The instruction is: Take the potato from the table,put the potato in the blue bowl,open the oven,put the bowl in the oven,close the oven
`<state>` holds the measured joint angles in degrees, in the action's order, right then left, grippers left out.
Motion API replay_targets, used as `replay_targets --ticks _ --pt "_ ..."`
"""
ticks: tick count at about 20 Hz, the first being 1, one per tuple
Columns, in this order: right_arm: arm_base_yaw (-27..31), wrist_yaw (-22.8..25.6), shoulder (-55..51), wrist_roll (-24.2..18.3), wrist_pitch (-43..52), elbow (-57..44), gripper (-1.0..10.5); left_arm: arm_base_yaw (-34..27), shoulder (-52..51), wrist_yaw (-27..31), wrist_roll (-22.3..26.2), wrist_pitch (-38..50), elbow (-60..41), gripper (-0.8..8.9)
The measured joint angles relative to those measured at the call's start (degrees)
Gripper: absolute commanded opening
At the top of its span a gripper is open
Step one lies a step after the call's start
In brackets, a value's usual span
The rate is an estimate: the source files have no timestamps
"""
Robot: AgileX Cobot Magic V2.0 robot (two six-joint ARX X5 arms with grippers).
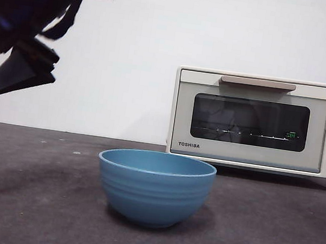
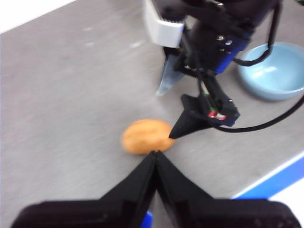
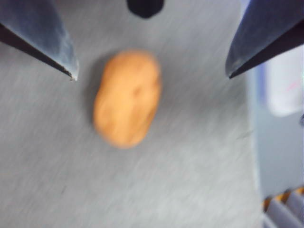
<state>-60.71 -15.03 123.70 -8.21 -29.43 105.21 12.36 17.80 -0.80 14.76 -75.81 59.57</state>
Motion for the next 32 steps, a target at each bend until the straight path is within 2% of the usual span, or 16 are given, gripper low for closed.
replay_targets --ticks 3,6,9,22,24,25,27,28,32 --pt "0.04 0.68 1.62 0.00 5.18 0.00 6.7 0.07 0.00 -0.72 0.11 0.00 0.00 -0.06" --pt "0.02 1.09 3.54 0.02 5.90 0.00 6.7 0.09 0.00 -0.92 0.00 0.00 0.00 -0.06" --pt "0.00 1.16 4.94 0.31 5.99 0.00 7.6 0.09 0.02 -0.94 -1.16 0.00 0.00 -0.06" --pt "-1.44 1.68 9.75 2.86 11.56 0.07 7.4 0.09 0.02 -1.31 -6.45 0.00 0.00 -0.06" --pt "-1.68 2.25 10.21 4.02 11.65 0.07 5.0 0.09 0.02 -1.29 -6.49 0.00 0.00 -0.06" --pt "-1.81 2.86 10.71 4.87 11.39 0.07 3.2 0.09 0.02 -1.31 -6.49 0.00 0.00 -0.06" --pt "-1.86 3.23 11.41 5.95 10.58 0.07 0.4 0.09 0.02 -1.29 -6.49 0.00 0.00 -0.06" --pt "-1.86 3.23 11.45 6.16 10.69 0.07 -0.1 0.09 0.02 -1.31 -6.49 0.00 0.00 -0.06" --pt "-1.70 3.17 11.45 9.29 11.87 0.09 -0.1 0.09 0.02 -1.29 -6.49 0.00 0.00 -0.06"
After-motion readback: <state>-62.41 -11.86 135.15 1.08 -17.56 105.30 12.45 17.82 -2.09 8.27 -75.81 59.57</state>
